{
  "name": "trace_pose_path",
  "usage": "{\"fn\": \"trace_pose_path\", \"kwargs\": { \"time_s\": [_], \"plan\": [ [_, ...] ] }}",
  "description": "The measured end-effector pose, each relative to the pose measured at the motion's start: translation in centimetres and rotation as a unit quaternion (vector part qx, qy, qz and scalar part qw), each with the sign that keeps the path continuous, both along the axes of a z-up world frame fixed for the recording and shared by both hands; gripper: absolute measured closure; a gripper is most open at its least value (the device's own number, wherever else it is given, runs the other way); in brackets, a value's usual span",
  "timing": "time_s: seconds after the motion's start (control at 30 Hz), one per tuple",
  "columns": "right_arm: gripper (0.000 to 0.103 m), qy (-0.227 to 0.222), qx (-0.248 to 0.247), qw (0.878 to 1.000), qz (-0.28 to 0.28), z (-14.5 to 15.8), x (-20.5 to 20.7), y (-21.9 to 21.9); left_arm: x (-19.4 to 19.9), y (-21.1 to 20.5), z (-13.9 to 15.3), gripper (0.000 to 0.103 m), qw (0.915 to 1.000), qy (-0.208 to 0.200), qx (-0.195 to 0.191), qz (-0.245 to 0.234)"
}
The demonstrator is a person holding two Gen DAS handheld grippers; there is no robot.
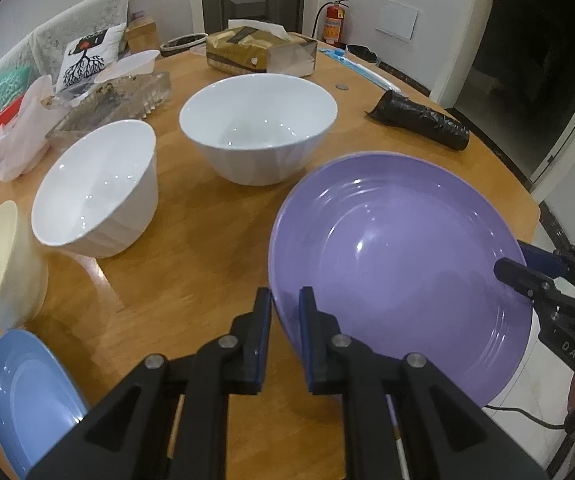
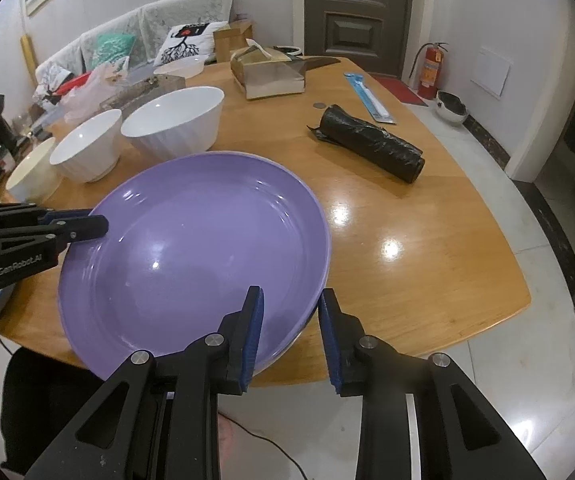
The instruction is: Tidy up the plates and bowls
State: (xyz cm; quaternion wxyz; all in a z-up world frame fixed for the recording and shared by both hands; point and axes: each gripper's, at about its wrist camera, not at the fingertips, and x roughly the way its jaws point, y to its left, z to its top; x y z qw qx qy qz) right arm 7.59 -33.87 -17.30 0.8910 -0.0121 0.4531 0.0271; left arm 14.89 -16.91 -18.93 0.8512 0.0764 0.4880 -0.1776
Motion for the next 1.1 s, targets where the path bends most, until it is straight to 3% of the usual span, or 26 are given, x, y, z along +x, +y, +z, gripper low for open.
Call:
{"fn": "trace_pose_path", "kwargs": {
  "time_s": [0.37, 0.57, 0.63, 0.77, 0.83, 0.97, 1.1],
  "plan": [
    [0.077, 0.004, -0.003, 1.000, 0.010, -0.1, 0.2, 1.1, 0.2, 1.2, 0.4, 0.090, 0.9999, 0.001, -0.008, 0.007],
    [0.057, -0.025, 0.002, 1.000, 0.007, 1.9, -0.4, 1.1, -1.0, 2.7, 3.1, 0.078, 0.9991, -0.019, -0.038, 0.005],
    [0.041, -0.040, 0.017, 0.999, 0.023, 3.0, -0.7, 1.8, -1.6, 4.0, 4.3, 0.077, 0.9982, -0.026, -0.052, 0.011],
    [0.025, -0.060, 0.032, 0.996, 0.065, 4.8, -0.9, 4.4, -2.6, 6.8, 6.1, 0.077, 0.9968, -0.042, -0.060, 0.032],
    [0.011, -0.073, 0.037, 0.992, 0.093, 5.7, -1.0, 6.4, -3.1, 8.9, 6.8, 0.076, 0.9955, -0.051, -0.061, 0.051],
    [0.009, -0.096, 0.051, 0.984, 0.143, 6.6, -1.2, 10.3, -4.2, 13.9, 7.7, 0.066, 0.9915, -0.071, -0.047, 0.099],
    [0.006, -0.097, 0.062, 0.979, 0.170, 6.7, -1.1, 13.8, -5.4, 19.6, 7.7, 0.063, 0.9846, -0.079, -0.039, 0.151]
  ]
}}
